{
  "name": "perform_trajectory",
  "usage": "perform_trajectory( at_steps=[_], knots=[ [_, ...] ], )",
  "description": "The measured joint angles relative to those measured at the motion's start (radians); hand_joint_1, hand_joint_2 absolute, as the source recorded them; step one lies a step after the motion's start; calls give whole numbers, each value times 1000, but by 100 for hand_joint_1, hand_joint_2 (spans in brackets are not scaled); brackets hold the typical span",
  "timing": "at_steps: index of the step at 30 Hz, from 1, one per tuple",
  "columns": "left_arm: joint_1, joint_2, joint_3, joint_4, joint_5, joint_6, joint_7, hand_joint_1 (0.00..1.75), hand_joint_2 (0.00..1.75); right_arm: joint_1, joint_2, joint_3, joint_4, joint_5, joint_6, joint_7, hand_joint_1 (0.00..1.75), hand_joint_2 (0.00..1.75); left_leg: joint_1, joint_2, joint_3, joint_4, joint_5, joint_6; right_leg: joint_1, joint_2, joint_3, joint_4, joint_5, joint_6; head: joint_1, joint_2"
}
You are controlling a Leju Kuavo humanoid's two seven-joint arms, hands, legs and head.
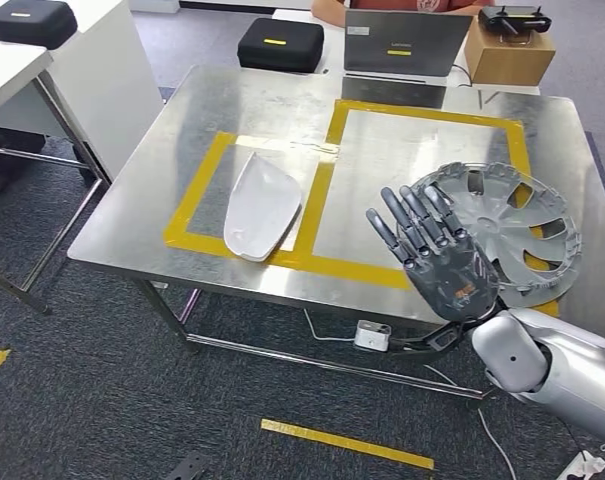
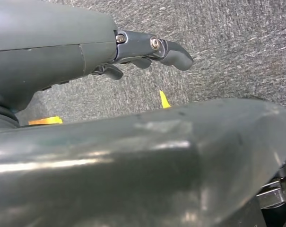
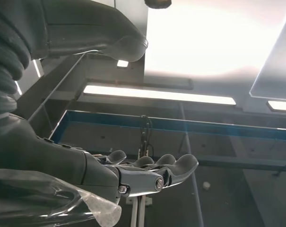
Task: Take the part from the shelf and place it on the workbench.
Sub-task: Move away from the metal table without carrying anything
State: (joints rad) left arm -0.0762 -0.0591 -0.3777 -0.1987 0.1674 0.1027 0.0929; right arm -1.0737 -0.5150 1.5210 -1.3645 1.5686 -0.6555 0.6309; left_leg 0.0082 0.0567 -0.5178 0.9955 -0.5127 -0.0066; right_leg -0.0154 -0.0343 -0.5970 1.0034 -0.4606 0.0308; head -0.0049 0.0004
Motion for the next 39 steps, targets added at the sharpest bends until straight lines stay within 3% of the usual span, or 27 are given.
perform_trajectory(
  at_steps=[6, 8, 10, 11, 13, 14, 15, 16, 19, 21, 24, 25, 27, 29, 30, 31, 32, 34, 35, 36, 39],
  knots=[
    [0, 0, 0, 0, -1, 1, 1, 0, 0, -1, 2, 4, 0, 0, 4, 3, 0, 175, -2, 0, -6, 11, -3, 9, -2, -1, 0, -1, 5, 8, 0, 0],
    [0, 0, 0, 0, -1, 1, 1, 0, 0, -1, 2, 3, 0, 0, 7, 4, 0, 175, -1, 0, -6, 5, 6, 18, -3, 0, 1, -5, 9, 16, 0, 0],
    [-2, -1, 0, 0, -1, 1, 1, 0, 0, -2, 2, 3, 0, 0, 10, 5, 0, 175, 5, 2, -2, -13, 21, 30, -4, 11, -12, 13, -12, 24, 1, 0],
    [-3, -2, 0, 0, -1, 1, 1, 0, 0, -1, 2, 3, 0, 0, 12, 6, 0, 175, 8, 3, -1, -20, 27, 34, -5, 19, -30, 52, -38, 27, 2, 0],
    [-5, -4, 0, 0, -1, 1, 1, 0, 0, 5, 1, 4, 0, 0, 15, 8, 0, 175, 8, 4, -6, -22, 31, 37, -8, 29, -84, 182, -102, 33, 2, 0],
    [-5, -5, 0, 0, -1, 1, 1, 0, 0, 11, 1, 5, 1, 0, 16, 8, 0, 175, 9, 3, -8, -21, 32, 37, -10, 31, -107, 240, -121, 37, 2, 0],
    [-4, -6, 0, 0, -1, 1, 1, 0, 0, 16, 1, 5, 1, 0, 17, 8, 0, 175, 10, 2, -9, -20, 33, 36, -13, 31, -117, 268, -122, 40, 2, 0],
    [-3, -6, 0, 0, -1, 1, 1, 0, 0, 18, 1, 5, 1, 0, 18, 9, 0, 175, 12, 2, -9, -17, 32, 34, -16, 30, -107, 254, -102, 44, 2, 0],
    [-5, -6, 0, 0, -1, 1, 1, 0, 0, 17, 1, 5, 1, 0, 18, 9, 0, 175, 20, 1, -14, 1, 24, 14, -22, 23, -6, 77, -23, 58, 4, 0],
    [-7, -6, 0, 0, -1, 1, 1, 0, 0, 16, 1, 5, 1, 0, 18, 9, 0, 175, 19, 0, -23, 16, 21, -2, -18, 24, 24, 25, -23, 49, 5, 0],
    [-7, -6, -1, 0, -1, 1, 1, 0, 0, 16, 1, 5, 0, 0, 18, 9, 0, 175, 20, -4, -36, 29, 16, -15, -15, 31, 12, 27, -26, 17, 2, 0],
    [-6, -6, -1, 0, -1, 1, 1, 0, 0, 16, 1, 5, 0, 0, 18, 9, 0, 175, 21, -12, -44, 46, -3, -18, -15, 32, 6, 28, -22, 8, 2, 0],
    [-6, -6, -1, 0, -1, 1, 1, 0, 0, 16, 2, 5, 0, 0, 19, 10, 0, 175, 20, -35, -79, 139, -78, -17, -11, 33, -7, 27, -12, -8, -2, 0],
    [-5, -6, -1, 0, -1, 1, 1, 0, 0, 22, 3, 5, 0, 0, 23, 11, 0, 175, 13, -45, -124, 270, -150, -8, -2, 36, -23, 27, -1, -20, -6, 0],
    [-5, -6, -2, 0, -1, 1, 1, 0, 0, 27, 3, 5, 0, 0, 26, 12, 0, 175, 9, -47, -132, 306, -161, -1, 4, 38, -31, 28, 4, -24, -7, 0],
    [-4, -6, -2, 0, -1, 1, 0, 0, 0, 32, 3, 5, 0, 0, 29, 12, 0, 175, 3, -47, -123, 305, -153, 9, 10, 40, -38, 28, 10, -26, -7, 0],
    [-4, -6, -3, 0, -1, 1, 0, 0, 0, 37, 3, 4, 0, 0, 31, 13, 0, 175, -4, -49, -94, 266, -126, 20, 15, 43, -43, 28, 15, -28, -7, 0],
    [-4, -4, -5, 0, -1, 2, -1, 0, 0, 47, 4, -1, 0, 0, 33, 13, 0, 175, -21, -56, -12, 127, -68, 50, 23, 46, -49, 28, 25, -27, -6, 0],
    [-5, -3, -5, 0, -1, 3, -2, 0, 0, 54, 4, -7, 0, 0, 33, 13, 0, 175, -27, -60, 20, 70, -51, 59, 24, 46, -51, 28, 31, -25, -6, 0],
    [-5, -3, -6, 0, -1, 4, -3, 0, 0, 64, 5, -13, 0, 0, 33, 13, 0, 175, -32, -63, 36, 34, -44, 65, 23, 46, -53, 26, 38, -21, -6, 0],
    [-3, -6, -6, 0, -1, 6, -5, 0, 0, 115, 7, -47, 0, 0, 35, 13, 0, 175, -34, -62, 33, 7, -24, 63, 19, 46, -59, 19, 58, -7, -7, 0]
  ],
)
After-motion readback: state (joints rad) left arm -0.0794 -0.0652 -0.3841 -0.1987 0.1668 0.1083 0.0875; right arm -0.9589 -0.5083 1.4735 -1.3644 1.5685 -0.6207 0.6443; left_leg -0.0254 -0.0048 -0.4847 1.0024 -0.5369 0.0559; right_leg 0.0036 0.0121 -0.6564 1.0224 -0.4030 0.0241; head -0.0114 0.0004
